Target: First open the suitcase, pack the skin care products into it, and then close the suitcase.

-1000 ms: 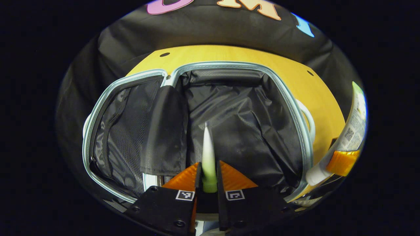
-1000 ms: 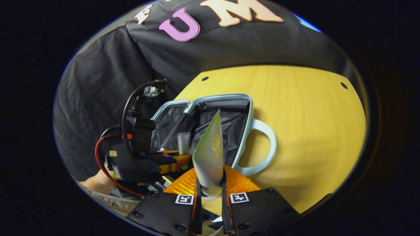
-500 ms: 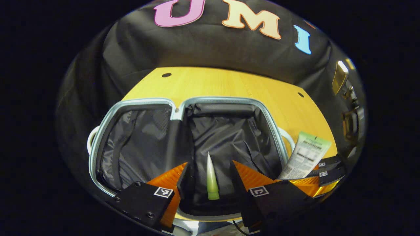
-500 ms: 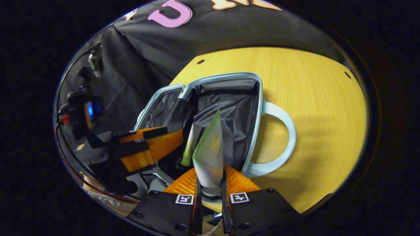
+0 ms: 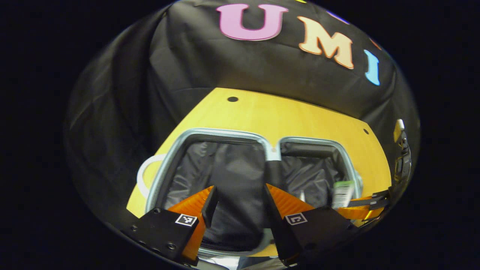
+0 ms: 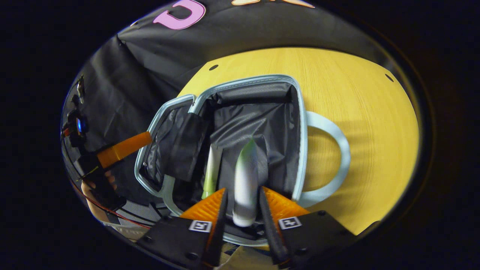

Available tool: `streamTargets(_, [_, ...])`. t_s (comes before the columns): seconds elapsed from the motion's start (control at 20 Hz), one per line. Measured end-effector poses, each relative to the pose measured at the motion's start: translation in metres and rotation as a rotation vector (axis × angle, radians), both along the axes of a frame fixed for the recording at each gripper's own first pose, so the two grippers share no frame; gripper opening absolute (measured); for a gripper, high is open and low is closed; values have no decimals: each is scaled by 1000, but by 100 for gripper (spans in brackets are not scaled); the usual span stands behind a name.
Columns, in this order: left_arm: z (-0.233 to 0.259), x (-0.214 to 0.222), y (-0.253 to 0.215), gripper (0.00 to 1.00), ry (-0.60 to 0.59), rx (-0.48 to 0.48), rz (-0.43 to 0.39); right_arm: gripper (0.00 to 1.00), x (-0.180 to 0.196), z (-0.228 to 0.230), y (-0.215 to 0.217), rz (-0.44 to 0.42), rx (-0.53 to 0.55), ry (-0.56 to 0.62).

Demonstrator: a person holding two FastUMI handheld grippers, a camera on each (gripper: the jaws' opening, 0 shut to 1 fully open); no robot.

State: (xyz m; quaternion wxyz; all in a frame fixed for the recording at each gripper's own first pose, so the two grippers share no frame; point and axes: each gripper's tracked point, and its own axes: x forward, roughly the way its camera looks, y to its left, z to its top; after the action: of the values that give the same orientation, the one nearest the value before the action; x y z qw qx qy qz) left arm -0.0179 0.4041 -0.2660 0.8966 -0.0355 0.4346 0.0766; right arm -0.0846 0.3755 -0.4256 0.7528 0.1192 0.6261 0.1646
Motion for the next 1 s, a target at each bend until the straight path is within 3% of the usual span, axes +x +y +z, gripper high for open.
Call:
streamTargets(0.15, [3, -3, 50, 72, -14, 17, 75, 98, 18, 6, 6, -22, -19, -80])
streamTargets(0.2, [3, -2, 64, 73, -21, 21, 92, 92, 23, 15, 6, -18, -31, -113])
streamTargets(0.25, [2, -4, 81, 73, -25, 27, 114, 92, 29, 20, 8, -14, -38, -150])
streamTargets(0.3, [2, -4, 97, 73, -27, 33, 134, 98, 33, 26, 11, -15, -39, -184])
streamTargets(0.45, [-2, -5, 146, 76, -17, 57, 197, 98, 44, 45, 21, -25, -29, -263])
streamTargets(0.65, [-21, -7, 190, 93, 30, 47, 239, 98, 43, 52, 18, -41, -59, -307])
streamTargets(0.7, [-32, -5, 197, 94, 49, 34, 239, 98, 43, 52, 13, -48, -72, -309])
streamTargets(0.75, [-43, -5, 201, 94, 66, 19, 236, 92, 42, 52, 9, -56, -85, -309])
streamTargets(0.8, [-55, -5, 205, 94, 94, 7, 232, 98, 42, 51, 5, -65, -97, -309])
streamTargets(0.95, [-91, -17, 215, 94, 210, -8, 206, 98, 42, 55, -7, -98, -128, -315])
streamTargets(1.0, [-98, -14, 217, 92, 222, -20, 196, 92, 43, 56, -9, -106, -131, -316])
